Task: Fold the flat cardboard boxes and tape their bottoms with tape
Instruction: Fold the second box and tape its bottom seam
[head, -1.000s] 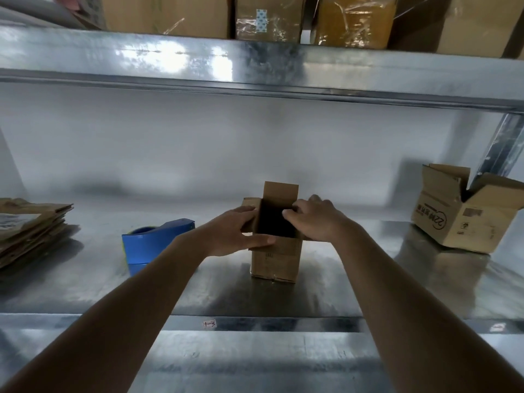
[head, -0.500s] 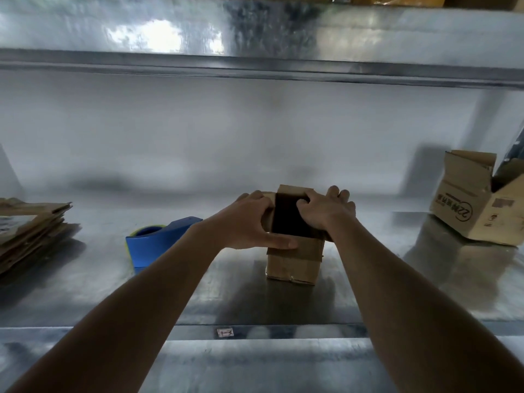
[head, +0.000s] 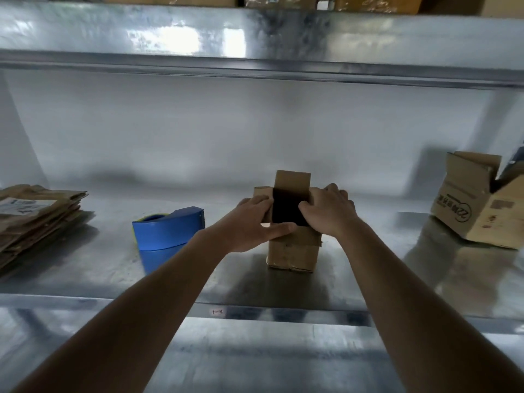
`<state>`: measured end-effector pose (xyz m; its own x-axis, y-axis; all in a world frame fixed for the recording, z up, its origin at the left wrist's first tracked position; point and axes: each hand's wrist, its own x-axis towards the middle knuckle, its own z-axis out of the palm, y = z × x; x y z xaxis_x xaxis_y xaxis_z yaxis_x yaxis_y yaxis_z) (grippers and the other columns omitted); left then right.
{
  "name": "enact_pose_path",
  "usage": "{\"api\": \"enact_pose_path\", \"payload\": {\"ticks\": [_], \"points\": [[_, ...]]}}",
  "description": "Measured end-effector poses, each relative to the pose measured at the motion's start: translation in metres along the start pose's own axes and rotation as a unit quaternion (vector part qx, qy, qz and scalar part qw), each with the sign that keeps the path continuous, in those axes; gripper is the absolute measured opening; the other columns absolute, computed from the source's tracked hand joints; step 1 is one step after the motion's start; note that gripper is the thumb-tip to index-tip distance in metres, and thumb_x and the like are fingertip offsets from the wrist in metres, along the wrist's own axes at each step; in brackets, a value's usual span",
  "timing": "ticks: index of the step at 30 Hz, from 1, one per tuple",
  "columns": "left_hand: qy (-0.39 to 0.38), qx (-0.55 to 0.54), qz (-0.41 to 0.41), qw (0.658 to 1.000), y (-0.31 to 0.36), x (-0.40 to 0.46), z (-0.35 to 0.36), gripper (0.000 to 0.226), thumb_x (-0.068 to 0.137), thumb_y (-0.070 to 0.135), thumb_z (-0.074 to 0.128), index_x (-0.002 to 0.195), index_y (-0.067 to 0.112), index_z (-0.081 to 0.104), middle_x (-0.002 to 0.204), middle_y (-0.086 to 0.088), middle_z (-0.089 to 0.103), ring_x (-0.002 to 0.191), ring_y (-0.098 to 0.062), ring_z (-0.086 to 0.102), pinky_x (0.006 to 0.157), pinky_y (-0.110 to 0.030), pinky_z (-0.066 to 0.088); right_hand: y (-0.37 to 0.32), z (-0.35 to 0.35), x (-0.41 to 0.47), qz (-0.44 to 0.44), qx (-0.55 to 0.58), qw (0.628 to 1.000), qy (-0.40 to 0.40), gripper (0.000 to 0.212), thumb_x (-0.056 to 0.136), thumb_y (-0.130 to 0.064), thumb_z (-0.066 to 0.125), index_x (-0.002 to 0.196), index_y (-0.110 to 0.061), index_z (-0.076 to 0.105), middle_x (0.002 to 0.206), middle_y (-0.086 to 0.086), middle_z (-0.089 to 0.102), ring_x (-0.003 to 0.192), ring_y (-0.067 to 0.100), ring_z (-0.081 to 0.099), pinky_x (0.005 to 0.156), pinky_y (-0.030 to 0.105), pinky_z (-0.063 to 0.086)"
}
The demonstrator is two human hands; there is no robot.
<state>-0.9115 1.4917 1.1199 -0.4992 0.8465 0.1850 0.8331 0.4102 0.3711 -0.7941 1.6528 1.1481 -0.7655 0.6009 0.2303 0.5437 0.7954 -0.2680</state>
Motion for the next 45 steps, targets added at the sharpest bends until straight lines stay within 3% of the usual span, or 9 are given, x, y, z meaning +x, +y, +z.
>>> {"api": "enact_pose_path", "payload": {"ticks": [4, 10, 13, 16, 19, 23, 32, 41, 45], "points": [[0.02, -0.049, -0.041, 0.998, 0.009, -0.003, 0.007, 0.077, 0.088, 0.084, 0.044, 0.137, 0.025, 0.05, 0.136, 0.004, 0.056, 0.12, -0.02, 0.056, 0.1, -0.038, 0.051, 0.024, -0.003, -0.029, 0.009, 0.071, 0.99, 0.123, 0.023, 0.098, -0.033, 0.063, 0.109, -0.013, 0.063, 0.114, 0.005, 0.062, 0.079, 0.016, 0.053, 0.062, 0.024, 0.038], [0.105, 0.003, -0.06, 0.993, 0.043, -0.019, 0.002, 0.044, 0.095, 0.06, 0.062, 0.091, 0.017, 0.054, 0.133, 0.0, 0.037, 0.12, -0.017, 0.046, 0.089, -0.027, 0.039, 0.042, -0.002, -0.058, 0.019, 0.286, 0.957, 0.045, 0.058, 0.101, -0.032, 0.064, 0.155, -0.02, 0.046, 0.138, 0.004, 0.062, 0.101, 0.029, 0.072, 0.084, 0.042, 0.064], [0.009, -0.011, -0.128, 0.992, 0.048, -0.022, -0.001, 0.057, 0.097, 0.07, 0.048, 0.118, 0.017, 0.054, 0.158, -0.008, 0.024, 0.126, -0.027, 0.052, 0.098, -0.036, 0.044, 0.039, 0.003, -0.064, 0.039, 0.342, 0.938, 0.025, 0.069, 0.1, -0.04, 0.065, 0.16, -0.023, 0.036, 0.132, 0.001, 0.061, 0.099, 0.026, 0.073, 0.082, 0.044, 0.065], [-0.041, -0.066, -0.162, 0.984, 0.04, -0.02, 0.008, 0.093, 0.092, 0.08, 0.041, 0.161, 0.022, 0.015, 0.172, 0.003, -0.009, 0.15, -0.034, 0.032, 0.117, -0.046, 0.034, 0.035, 0.011, -0.065, 0.039, 0.337, 0.939, 0.053, 0.072, 0.1, -0.047, 0.063, 0.161, -0.023, 0.034, 0.153, 0.003, 0.052, 0.127, 0.028, 0.061, 0.103, 0.046, 0.057], [-0.015, -0.091, -0.134, 0.987, 0.034, -0.013, 0.017, 0.1, 0.084, 0.085, 0.042, 0.153, 0.015, 0.025, 0.164, 0.007, 0.014, 0.137, -0.027, 0.046, 0.111, -0.044, 0.043, 0.035, 0.019, -0.062, 0.056, 0.339, 0.935, 0.09, 0.068, 0.099, -0.048, 0.064, 0.158, -0.024, 0.039, 0.157, 0.001, 0.049, 0.136, 0.028, 0.055, 0.111, 0.047, 0.05], [0.043, -0.083, -0.081, 0.992, 0.038, -0.008, 0.02, 0.056, 0.093, 0.07, 0.055, 0.115, 0.019, 0.047, 0.132, 0.001, 0.04, 0.1, -0.011, 0.055, 0.081, -0.027, 0.046, 0.04, 0.017, -0.063, 0.078, 0.365, 0.919, 0.127, 0.062, 0.097, -0.044, 0.069, 0.152, -0.024, 0.049, 0.147, 0.0, 0.058, 0.125, 0.025, 0.062, 0.102, 0.046, 0.057], [0.1, -0.182, 0.001, 0.978, 0.085, 0.035, 0.023, 0.085, 0.089, 0.055, 0.074, 0.155, 0.021, 0.033, 0.142, 0.002, 0.038, 0.12, -0.018, 0.05, 0.09, -0.026, 0.045, 0.074, -0.018, -0.063, 0.128, 0.39, 0.891, 0.195, 0.052, 0.097, -0.032, 0.072, 0.145, -0.023, 0.055, 0.132, -0.002, 0.065, 0.113, 0.022, 0.066, 0.101, 0.047, 0.057], [0.076, -0.208, 0.04, 0.974, 0.167, 0.102, 0.067, 0.087, 0.088, 0.056, 0.074, 0.155, 0.022, 0.03, 0.138, -0.002, 0.039, 0.12, -0.022, 0.053, 0.085, -0.029, 0.045, 0.174, -0.044, -0.049, 0.173, 0.397, 0.872, 0.229, 0.054, 0.089, -0.035, 0.071, 0.141, -0.035, 0.056, 0.105, -0.012, 0.07, 0.096, 0.017, 0.071, 0.084, 0.048, 0.063], [0.073, -0.2, 0.042, 0.976, 0.203, 0.133, 0.091, 0.082, 0.09, 0.055, 0.072, 0.152, 0.019, 0.032, 0.134, -0.002, 0.041, 0.116, -0.021, 0.053, 0.085, -0.029, 0.045, 0.221, -0.052, -0.036, 0.178, 0.407, 0.864, 0.235, 0.06, 0.092, -0.033, 0.072, 0.148, -0.035, 0.052, 0.119, -0.007, 0.068, 0.104, 0.02, 0.069, 0.088, 0.047, 0.062]]}}
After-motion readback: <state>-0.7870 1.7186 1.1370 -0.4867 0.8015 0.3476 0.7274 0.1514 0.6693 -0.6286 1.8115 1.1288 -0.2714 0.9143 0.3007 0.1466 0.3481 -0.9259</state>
